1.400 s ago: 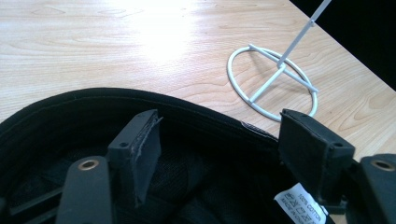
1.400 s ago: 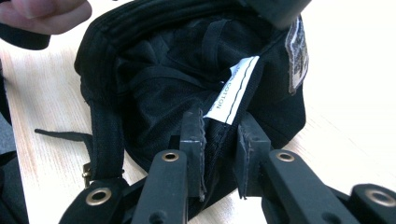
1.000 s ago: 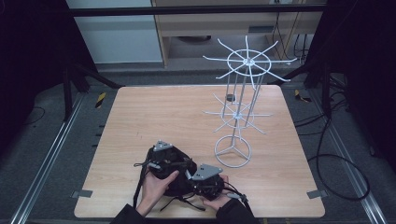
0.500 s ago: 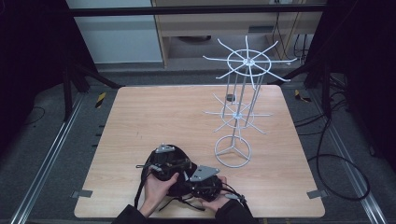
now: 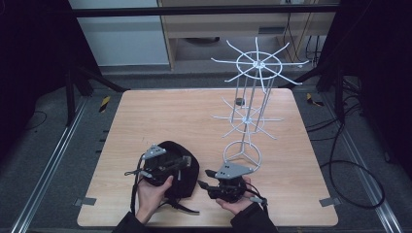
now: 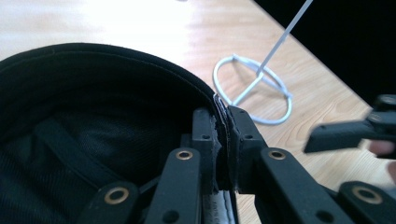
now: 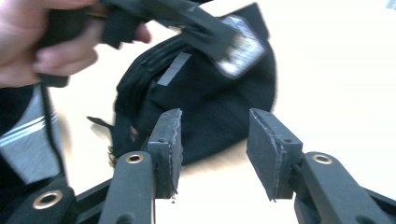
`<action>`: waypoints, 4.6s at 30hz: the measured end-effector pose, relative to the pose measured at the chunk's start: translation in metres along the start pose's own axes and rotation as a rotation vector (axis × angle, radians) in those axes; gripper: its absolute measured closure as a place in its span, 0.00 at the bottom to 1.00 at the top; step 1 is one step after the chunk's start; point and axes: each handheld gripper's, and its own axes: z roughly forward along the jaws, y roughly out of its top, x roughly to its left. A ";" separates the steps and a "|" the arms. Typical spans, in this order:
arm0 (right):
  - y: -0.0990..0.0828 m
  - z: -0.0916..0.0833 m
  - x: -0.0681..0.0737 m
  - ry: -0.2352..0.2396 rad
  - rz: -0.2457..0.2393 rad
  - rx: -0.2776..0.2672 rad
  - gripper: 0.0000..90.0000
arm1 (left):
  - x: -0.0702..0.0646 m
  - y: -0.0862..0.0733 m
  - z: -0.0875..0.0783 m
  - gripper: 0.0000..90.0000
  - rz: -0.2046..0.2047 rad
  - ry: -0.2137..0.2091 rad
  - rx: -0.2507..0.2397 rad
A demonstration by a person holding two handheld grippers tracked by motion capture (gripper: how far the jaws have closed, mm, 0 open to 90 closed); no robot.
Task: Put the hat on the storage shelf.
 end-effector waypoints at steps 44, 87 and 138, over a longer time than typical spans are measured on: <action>0.033 0.017 0.024 -0.129 -0.144 0.006 0.94 | -0.006 -0.012 -0.069 0.77 0.208 0.053 -0.139; -0.034 -0.032 -0.021 -0.202 0.022 0.033 0.52 | 0.091 -0.041 -0.069 0.53 0.081 0.376 0.020; -0.077 -0.092 -0.079 -0.394 0.159 0.110 0.45 | 0.093 0.027 0.000 0.51 0.256 0.231 0.191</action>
